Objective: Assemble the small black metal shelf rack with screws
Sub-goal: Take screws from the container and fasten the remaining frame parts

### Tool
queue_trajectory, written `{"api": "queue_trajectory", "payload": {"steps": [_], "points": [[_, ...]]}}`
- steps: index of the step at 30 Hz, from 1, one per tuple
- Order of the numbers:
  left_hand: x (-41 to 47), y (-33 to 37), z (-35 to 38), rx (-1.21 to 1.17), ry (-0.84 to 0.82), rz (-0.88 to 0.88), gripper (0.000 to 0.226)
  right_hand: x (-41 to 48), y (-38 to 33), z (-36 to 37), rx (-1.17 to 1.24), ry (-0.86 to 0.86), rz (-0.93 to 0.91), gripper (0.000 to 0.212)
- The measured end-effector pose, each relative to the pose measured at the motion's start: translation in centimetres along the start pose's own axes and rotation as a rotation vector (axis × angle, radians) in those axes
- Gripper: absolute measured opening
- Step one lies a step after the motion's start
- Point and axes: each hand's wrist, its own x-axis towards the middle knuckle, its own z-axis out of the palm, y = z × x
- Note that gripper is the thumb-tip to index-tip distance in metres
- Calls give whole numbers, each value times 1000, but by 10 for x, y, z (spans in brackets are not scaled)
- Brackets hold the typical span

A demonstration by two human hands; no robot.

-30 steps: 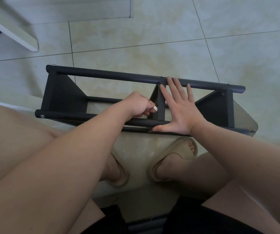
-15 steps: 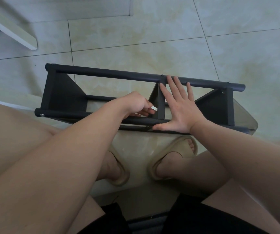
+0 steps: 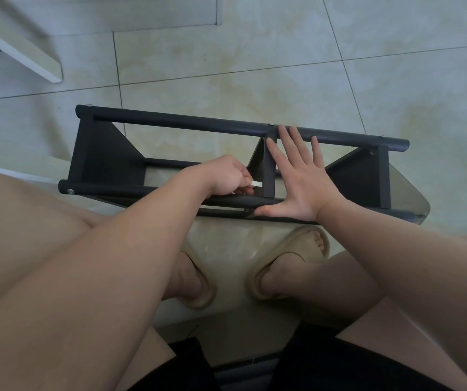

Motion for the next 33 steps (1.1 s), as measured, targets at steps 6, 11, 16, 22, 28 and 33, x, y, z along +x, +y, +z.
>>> {"api": "queue_trajectory", "payload": {"steps": [6, 11, 16, 22, 28, 33], "points": [[-1, -1, 1, 114, 8, 36, 27, 0, 1, 0, -1, 2, 2, 135], [0, -1, 0, 215, 8, 49, 28, 1, 0, 1, 1, 5, 0, 135], [0, 1, 0, 285, -30, 59, 28, 1, 0, 0, -7, -4, 5, 135], [0, 2, -3, 307, -54, 75, 29, 0, 0, 0, -1, -4, 5, 135], [-1, 0, -12, 291, 81, 136, 22, 1, 1, -1, 12, 1, 5, 135], [0, 6, -11, 373, 115, 207, 12, 2, 2, -2, 24, 2, 9, 135]]}}
